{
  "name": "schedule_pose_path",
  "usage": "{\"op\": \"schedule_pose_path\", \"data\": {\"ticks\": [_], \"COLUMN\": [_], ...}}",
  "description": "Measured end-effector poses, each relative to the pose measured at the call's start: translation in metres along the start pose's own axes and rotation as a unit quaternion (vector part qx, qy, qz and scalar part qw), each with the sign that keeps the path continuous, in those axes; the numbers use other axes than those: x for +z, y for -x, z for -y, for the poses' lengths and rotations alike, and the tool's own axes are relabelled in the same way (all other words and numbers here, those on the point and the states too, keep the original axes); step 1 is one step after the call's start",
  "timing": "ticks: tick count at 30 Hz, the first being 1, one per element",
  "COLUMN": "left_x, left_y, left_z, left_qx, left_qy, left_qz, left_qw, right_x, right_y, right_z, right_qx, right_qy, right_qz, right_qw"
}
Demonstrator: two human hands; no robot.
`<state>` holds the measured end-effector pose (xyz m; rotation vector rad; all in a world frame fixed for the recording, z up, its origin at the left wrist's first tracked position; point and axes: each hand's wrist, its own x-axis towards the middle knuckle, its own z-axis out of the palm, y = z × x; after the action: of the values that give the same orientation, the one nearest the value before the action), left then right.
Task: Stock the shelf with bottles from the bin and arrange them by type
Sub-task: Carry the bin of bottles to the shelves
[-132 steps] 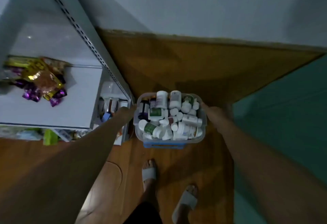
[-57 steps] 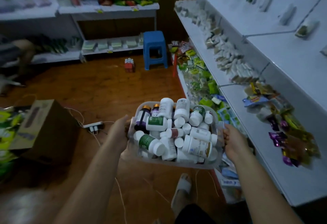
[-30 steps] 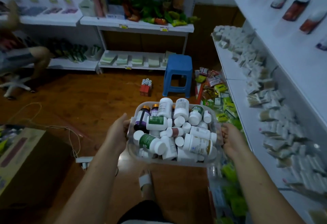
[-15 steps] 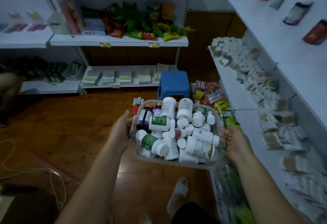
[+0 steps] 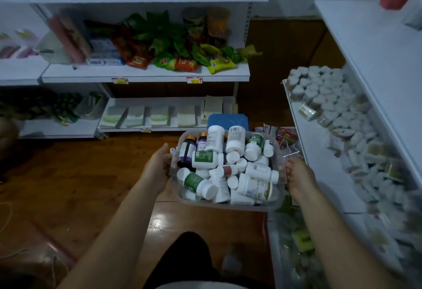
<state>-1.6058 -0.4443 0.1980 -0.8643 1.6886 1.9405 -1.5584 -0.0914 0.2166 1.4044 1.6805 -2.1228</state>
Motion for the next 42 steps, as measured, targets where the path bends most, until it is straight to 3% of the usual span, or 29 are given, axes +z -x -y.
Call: {"op": "schedule_pose_path", "data": {"ticks": [13,22,31,42], "left_x": [0.081,0.122,0.146,0.146], "left_y": [-0.248,-0.378,-0.434,-0.455], "left_z": [-0.112,-0.152,-0.135,-0.116], "left_qx": [-0.095,-0.129,-0.169,-0.151], "left_qy": [-0.071,-0.089,-0.098,-0.074], "left_qz": [0.078,0.066,0.04,0.029], "left_qw": [0.99,0.985,0.98,0.985], "right_x": [0.12,0.174,0.199,0.193], "right_y": [-0.226,-0.36,-0.428,-0.455], "right_z": [0.104,0.121,0.115,0.105], "right_qx": [0.061,0.128,0.156,0.162], "right_qy": [0.065,0.109,0.172,0.172], "right_qz": [-0.038,-0.055,-0.048,-0.046], "right_qw": [0.995,0.984,0.972,0.971]}}
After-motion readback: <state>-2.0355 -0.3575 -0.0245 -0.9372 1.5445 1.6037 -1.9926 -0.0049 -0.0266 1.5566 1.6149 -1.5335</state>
